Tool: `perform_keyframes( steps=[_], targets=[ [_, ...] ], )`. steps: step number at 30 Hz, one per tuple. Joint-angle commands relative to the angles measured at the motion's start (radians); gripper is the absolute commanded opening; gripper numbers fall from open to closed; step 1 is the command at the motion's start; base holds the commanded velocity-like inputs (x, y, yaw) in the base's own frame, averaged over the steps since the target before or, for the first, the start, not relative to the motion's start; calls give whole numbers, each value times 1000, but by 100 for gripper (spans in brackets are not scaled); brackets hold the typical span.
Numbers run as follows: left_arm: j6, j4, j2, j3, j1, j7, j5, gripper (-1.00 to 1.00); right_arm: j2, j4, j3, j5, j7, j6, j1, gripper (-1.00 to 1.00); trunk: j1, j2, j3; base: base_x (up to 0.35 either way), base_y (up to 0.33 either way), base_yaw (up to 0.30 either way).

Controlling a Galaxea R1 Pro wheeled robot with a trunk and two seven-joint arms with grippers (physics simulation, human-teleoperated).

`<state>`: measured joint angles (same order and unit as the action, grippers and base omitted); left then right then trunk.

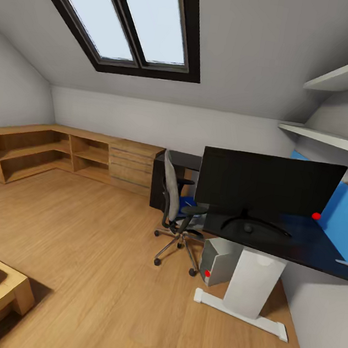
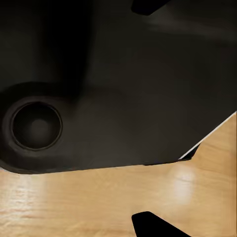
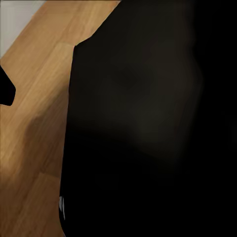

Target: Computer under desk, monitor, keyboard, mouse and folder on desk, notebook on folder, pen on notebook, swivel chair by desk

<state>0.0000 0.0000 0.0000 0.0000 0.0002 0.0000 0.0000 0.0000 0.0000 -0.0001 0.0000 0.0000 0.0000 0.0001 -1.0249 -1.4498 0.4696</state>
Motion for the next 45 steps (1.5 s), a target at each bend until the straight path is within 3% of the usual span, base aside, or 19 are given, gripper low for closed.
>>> perform_keyframes(
  steps=[1, 6, 12, 45],
  targets=[
    [2, -6, -6, 1, 1, -4, -4, 100, 6, 6, -1, 6, 0, -6, -6, 100, 0, 0, 0, 0, 0, 0],
    [15, -21, -34, 0, 1, -3, -7, 100, 21, 13, 0, 6, 2, 5, -11, 100, 0, 0, 0, 0, 0, 0],
    [20, -24, -56, 1, 1, 5, -6, 100, 29, 16, -2, 3, 8, 12, -11, 100, 23, 42, -18, 0, 0, 0],
    [18, -25, -57, 1, 1, 6, -7, 100, 30, 15, 0, 6, 5, 2, -11, 100, 149, 273, -122, 0, 0, 0]
  ],
)
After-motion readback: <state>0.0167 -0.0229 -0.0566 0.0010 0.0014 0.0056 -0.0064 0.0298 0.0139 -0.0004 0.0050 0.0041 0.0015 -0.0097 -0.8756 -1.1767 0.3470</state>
